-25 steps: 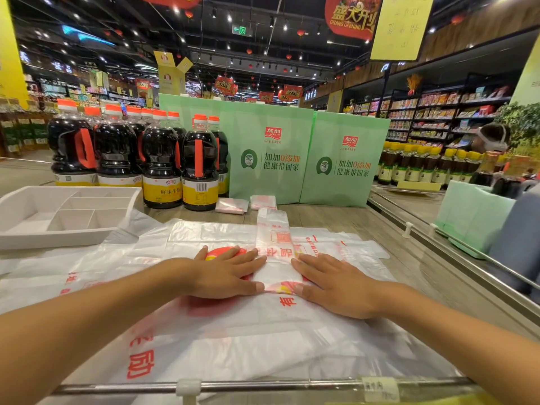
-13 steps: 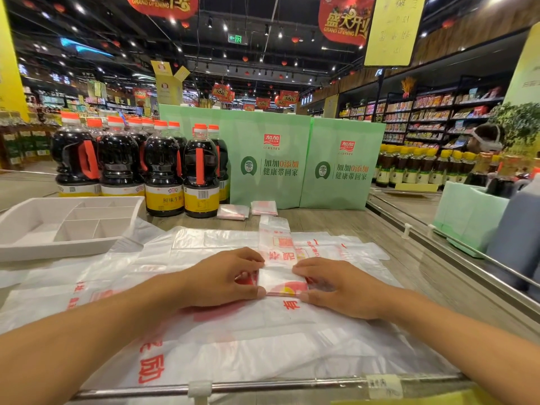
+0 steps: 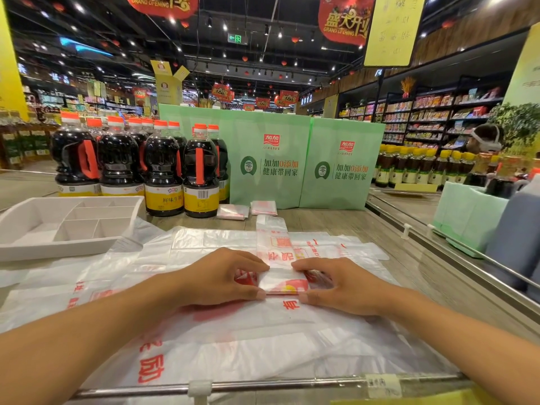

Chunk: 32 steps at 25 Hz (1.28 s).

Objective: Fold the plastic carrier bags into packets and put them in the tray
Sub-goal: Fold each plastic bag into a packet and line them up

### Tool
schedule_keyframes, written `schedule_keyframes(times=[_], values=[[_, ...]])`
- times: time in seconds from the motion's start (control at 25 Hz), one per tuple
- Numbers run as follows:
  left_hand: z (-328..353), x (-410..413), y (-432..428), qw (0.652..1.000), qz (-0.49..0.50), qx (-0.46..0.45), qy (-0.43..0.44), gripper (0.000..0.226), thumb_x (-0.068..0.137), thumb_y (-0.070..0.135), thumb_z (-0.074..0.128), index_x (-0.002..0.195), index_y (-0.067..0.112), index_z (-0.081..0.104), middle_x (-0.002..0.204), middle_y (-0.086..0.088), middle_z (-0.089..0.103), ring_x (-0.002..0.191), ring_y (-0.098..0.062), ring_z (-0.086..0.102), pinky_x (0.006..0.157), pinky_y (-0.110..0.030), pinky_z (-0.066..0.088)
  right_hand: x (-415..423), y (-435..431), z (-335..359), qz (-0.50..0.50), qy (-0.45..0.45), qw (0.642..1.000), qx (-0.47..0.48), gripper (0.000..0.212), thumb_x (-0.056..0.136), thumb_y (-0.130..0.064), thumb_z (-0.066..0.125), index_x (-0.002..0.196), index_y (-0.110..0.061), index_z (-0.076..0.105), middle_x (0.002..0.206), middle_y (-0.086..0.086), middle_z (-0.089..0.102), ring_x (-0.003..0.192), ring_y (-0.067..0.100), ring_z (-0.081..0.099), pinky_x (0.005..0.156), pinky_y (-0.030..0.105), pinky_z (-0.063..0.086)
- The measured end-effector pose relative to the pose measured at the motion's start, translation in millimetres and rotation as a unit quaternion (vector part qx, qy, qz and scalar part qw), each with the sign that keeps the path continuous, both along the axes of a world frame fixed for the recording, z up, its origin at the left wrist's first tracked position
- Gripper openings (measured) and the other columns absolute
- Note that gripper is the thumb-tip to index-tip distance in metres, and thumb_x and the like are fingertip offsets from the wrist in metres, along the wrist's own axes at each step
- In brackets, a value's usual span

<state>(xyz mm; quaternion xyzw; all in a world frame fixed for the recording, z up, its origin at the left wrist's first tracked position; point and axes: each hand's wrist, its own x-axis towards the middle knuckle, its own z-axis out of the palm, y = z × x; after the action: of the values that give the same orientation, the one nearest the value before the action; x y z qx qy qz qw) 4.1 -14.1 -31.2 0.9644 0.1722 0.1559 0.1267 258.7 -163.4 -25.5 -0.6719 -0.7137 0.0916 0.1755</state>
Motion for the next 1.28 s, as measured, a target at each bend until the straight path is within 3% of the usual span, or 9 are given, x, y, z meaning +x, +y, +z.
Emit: schedule_keyframes(times=[0.2, 0.36, 0.52, 0.64, 0.76, 0.84, 1.08, 1.2, 1.28], values=[[5.2, -0.7, -3.8, 0.997, 0.036, -0.063, -0.028, 0.045, 0.092, 0.056, 0.067, 0.131, 0.036, 0.068, 0.124, 0.019, 0.07, 0.099, 0.021, 0.057, 0.086, -0.005, 0.04, 1.7, -1.6, 1.2, 0.009, 0.026, 1.0, 0.015, 0.063, 0.086, -0.054, 0.075, 0.143, -0.043, 0.052, 0.138, -0.027, 0.056, 0.125, -0.009, 0.05, 0.107, 0.018, 0.039], [8.3, -0.9, -7.8, 0.99, 0.031, -0.123, -0.054, 0.045, 0.096, 0.062, 0.051, 0.121, 0.033, 0.074, 0.113, 0.021, 0.074, 0.104, -0.002, 0.066, 0.095, -0.027, 0.05, 1.4, 0.4, 0.2, 0.011, 0.057, 0.997, 0.053, 0.046, 0.092, -0.039, 0.073, 0.136, -0.042, 0.059, 0.118, -0.026, 0.068, 0.108, -0.006, 0.061, 0.092, 0.017, 0.047], [7.4, 0.2, -8.0, 0.983, 0.022, -0.163, -0.081, 0.039, 0.099, 0.056, 0.05, 0.113, 0.028, 0.074, 0.106, 0.013, 0.074, 0.101, -0.006, 0.067, 0.094, -0.032, 0.051, 2.7, 6.0, -2.0, 0.004, 0.09, 0.992, 0.084, 0.03, 0.099, -0.025, 0.067, 0.127, -0.033, 0.066, 0.093, -0.021, 0.075, 0.089, 0.003, 0.07, 0.081, 0.023, 0.053], [9.1, 1.1, -11.8, 0.97, 0.017, -0.214, -0.109, 0.033, 0.094, 0.052, 0.059, 0.108, 0.027, 0.073, 0.097, 0.007, 0.076, 0.092, -0.008, 0.069, 0.086, -0.027, 0.053, 2.4, 7.3, -2.1, -0.006, 0.114, 0.989, 0.091, 0.024, 0.099, -0.023, 0.066, 0.12, -0.035, 0.068, 0.076, -0.02, 0.073, 0.069, 0.002, 0.065, 0.067, 0.018, 0.046], [10.3, 3.4, -13.6, 0.963, 0.018, -0.248, -0.101, 0.027, 0.09, 0.043, 0.07, 0.103, 0.019, 0.071, 0.084, 0.008, 0.077, 0.075, -0.004, 0.068, 0.074, -0.023, 0.053, 2.9, 8.6, -2.9, -0.006, 0.148, 0.984, 0.096, 0.023, 0.1, -0.021, 0.065, 0.114, -0.039, 0.068, 0.057, -0.006, 0.06, 0.054, 0.01, 0.044, 0.058, 0.026, 0.037], [11.1, 6.3, -15.0, 0.964, 0.028, -0.245, -0.103, 0.021, 0.093, 0.034, 0.072, 0.093, 0.013, 0.072, 0.068, 0.011, 0.07, 0.06, -0.001, 0.059, 0.062, -0.019, 0.046, 2.7, 10.3, -3.7, -0.003, 0.174, 0.981, 0.087, 0.023, 0.1, -0.021, 0.064, 0.117, -0.036, 0.068, 0.057, 0.006, 0.055, 0.055, 0.013, 0.04, 0.057, 0.028, 0.036], [8.8, 10.3, -18.3, 0.955, 0.077, -0.267, -0.103, 0.031, 0.095, 0.036, 0.072, 0.079, 0.009, 0.073, 0.061, 0.001, 0.061, 0.054, -0.012, 0.051, 0.055, -0.024, 0.044, -2.6, 15.4, -8.9, -0.036, 0.182, 0.978, 0.092, 0.036, 0.098, -0.018, 0.068, 0.13, -0.031, 0.061, 0.047, -0.009, 0.04, 0.048, 0.01, 0.03, 0.05, 0.019, 0.027], [6.2, 15.0, -14.9, 0.942, 0.121, -0.289, -0.116, 0.017, 0.091, 0.034, 0.077, 0.099, 0.02, 0.072, 0.059, 0.004, 0.064, 0.05, -0.013, 0.052, 0.053, -0.025, 0.045, -6.8, 17.2, -12.2, -0.05, 0.158, 0.981, 0.105, 0.041, 0.097, -0.02, 0.07, 0.134, -0.035, 0.061, 0.056, -0.006, 0.054, 0.052, 0.008, 0.042, 0.057, 0.016, 0.035], [3.8, 17.4, -14.2, 0.949, 0.15, -0.249, -0.123, 0.027, 0.09, 0.032, 0.078, 0.113, 0.031, 0.065, 0.065, 0.005, 0.068, 0.051, -0.007, 0.056, 0.05, -0.023, 0.047, -10.2, 14.7, -12.7, -0.053, 0.132, 0.986, 0.092, 0.046, 0.097, -0.028, 0.069, 0.14, -0.038, 0.057, 0.076, -0.011, 0.067, 0.07, 0.002, 0.058, 0.07, 0.014, 0.042]])
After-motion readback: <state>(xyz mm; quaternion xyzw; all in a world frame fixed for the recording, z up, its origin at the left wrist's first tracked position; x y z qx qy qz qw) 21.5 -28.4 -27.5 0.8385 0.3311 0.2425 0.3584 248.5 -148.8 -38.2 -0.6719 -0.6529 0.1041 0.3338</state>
